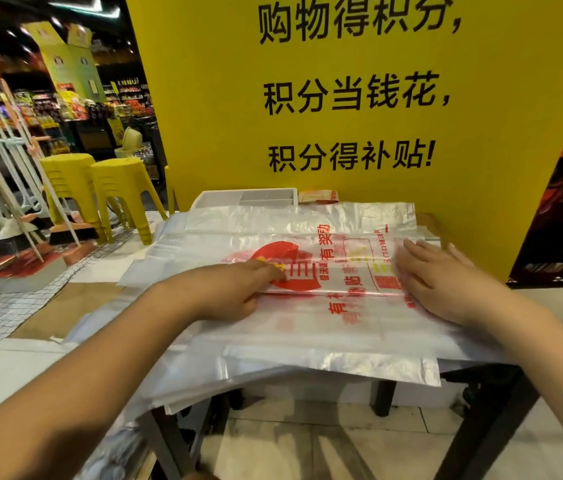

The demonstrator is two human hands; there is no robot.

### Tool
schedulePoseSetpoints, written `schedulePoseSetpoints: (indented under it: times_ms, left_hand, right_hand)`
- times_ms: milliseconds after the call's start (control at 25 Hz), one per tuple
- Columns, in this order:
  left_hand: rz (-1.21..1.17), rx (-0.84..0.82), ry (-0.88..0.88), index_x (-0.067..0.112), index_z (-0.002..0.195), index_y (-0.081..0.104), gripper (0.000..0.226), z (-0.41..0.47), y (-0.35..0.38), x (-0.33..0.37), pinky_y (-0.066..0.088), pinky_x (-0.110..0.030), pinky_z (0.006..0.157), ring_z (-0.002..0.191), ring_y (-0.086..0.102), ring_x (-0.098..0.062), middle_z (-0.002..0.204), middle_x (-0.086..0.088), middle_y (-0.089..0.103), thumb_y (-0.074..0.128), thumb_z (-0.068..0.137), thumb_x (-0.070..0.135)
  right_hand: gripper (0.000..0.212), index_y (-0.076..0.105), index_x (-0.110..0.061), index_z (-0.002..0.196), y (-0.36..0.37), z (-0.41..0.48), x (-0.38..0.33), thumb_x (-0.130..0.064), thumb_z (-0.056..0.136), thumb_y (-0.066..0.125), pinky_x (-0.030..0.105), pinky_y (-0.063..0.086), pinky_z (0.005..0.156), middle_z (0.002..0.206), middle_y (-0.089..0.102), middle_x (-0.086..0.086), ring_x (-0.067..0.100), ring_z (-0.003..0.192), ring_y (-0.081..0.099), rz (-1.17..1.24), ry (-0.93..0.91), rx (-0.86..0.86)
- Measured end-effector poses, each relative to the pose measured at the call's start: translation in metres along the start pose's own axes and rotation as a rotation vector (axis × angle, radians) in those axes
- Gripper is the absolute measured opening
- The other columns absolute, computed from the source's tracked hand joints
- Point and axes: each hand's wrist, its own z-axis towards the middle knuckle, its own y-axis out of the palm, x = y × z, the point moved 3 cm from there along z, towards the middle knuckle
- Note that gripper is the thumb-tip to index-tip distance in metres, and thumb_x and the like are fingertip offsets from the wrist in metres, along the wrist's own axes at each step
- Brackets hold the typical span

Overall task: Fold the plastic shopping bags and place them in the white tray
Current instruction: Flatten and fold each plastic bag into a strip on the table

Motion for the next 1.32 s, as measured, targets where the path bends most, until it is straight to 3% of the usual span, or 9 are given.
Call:
schedulePoseSetpoints:
  times_ms: [200,320,480,640,720,880,1000,1160,1320]
  left_hand:
    - [0.139,0.26,-0.053,0.035,0.137,0.043,0.039,-0.002,-0.012,0.006,0.049,-0.038,0.079,0.107,0.06,-0.025,0.13,0.003,0.06,0.041,0.1,0.023]
    - [0.077,0.361,-0.073,0.036,0.135,0.045,0.034,-0.012,-0.023,0.002,0.042,-0.034,0.073,0.107,0.06,-0.022,0.125,0.007,0.064,0.043,0.102,0.028]
    - [-0.184,0.407,-0.126,0.038,0.12,0.057,0.022,-0.042,-0.041,0.0,0.046,-0.031,0.07,0.094,0.065,-0.011,0.103,0.014,0.07,0.049,0.101,0.031]
    - [-0.827,0.478,-0.175,0.039,0.111,0.063,0.02,-0.068,-0.046,0.023,0.047,-0.023,0.051,0.06,0.063,-0.009,0.083,0.007,0.069,0.059,0.098,0.025]
    - [-1.036,0.506,-0.279,0.046,0.112,0.061,0.029,-0.076,-0.022,0.035,0.047,-0.022,0.049,0.065,0.066,-0.007,0.084,0.005,0.069,0.059,0.097,0.022]
    - [-1.12,0.655,-0.442,0.037,0.098,0.072,0.024,-0.081,0.03,0.059,0.042,-0.003,0.07,0.092,0.062,0.01,0.093,0.022,0.07,0.057,0.098,0.017]
    - [-1.343,0.663,-0.499,0.033,0.1,0.074,0.018,-0.083,0.058,0.081,0.049,-0.012,0.088,0.099,0.064,0.009,0.101,0.022,0.072,0.064,0.095,0.018]
    - [-1.565,0.667,-0.44,0.034,0.116,0.07,0.032,-0.085,0.071,0.111,0.055,-0.037,0.096,0.104,0.07,-0.01,0.109,0.012,0.074,0.07,0.09,0.014]
    - [-1.676,0.667,-0.406,0.028,0.119,0.067,0.033,-0.088,0.072,0.132,0.056,-0.038,0.09,0.102,0.072,-0.015,0.11,0.009,0.075,0.063,0.096,0.006]
  right_hand:
    - [0.048,0.056,-0.036,0.129,-0.017,-0.012,-0.04,-0.061,0.092,0.039,0.034,0.042,0.098,0.128,0.058,-0.014,0.016,0.116,0.056,0.056,-0.264,0.2]
    - [0.022,0.058,-0.028,0.1,-0.038,-0.001,-0.04,-0.036,0.094,0.038,0.039,0.033,0.101,0.099,0.065,-0.007,0.021,0.098,0.058,-0.072,-0.157,0.322]
    - [0.018,0.055,-0.025,0.086,-0.082,0.037,-0.045,-0.025,0.097,0.04,0.054,0.016,0.117,0.08,0.059,-0.004,0.026,0.095,0.059,-0.091,-0.039,0.461]
    - [0.032,0.06,-0.021,0.123,-0.113,0.071,-0.075,-0.034,0.095,0.05,0.049,0.02,0.116,0.122,0.06,0.008,0.03,0.122,0.048,0.023,-0.081,0.547]
    - [0.037,0.057,-0.022,0.129,-0.111,0.059,-0.099,-0.034,0.095,0.053,0.045,0.025,0.113,0.133,0.055,0.006,0.028,0.128,0.044,0.116,-0.163,0.585]
    - [0.026,0.063,-0.032,0.115,-0.068,-0.029,-0.127,-0.036,0.092,0.051,0.042,0.047,0.091,0.116,0.059,-0.009,0.019,0.107,0.057,0.306,-0.3,0.521]
    - [0.03,0.053,-0.049,0.12,-0.019,-0.106,-0.125,-0.041,0.091,0.055,0.033,0.054,0.07,0.111,0.053,-0.025,0.004,0.089,0.059,0.405,-0.276,0.459]
    - [0.079,0.043,-0.051,0.141,0.033,-0.157,-0.118,-0.015,0.078,0.074,0.026,0.055,0.064,0.14,0.044,-0.023,0.001,0.091,0.061,0.5,-0.25,0.531]
    - [0.04,0.06,-0.044,0.131,0.05,-0.178,-0.121,-0.031,0.094,0.06,0.03,0.051,0.085,0.148,0.046,-0.016,0.011,0.108,0.061,0.559,-0.381,0.615]
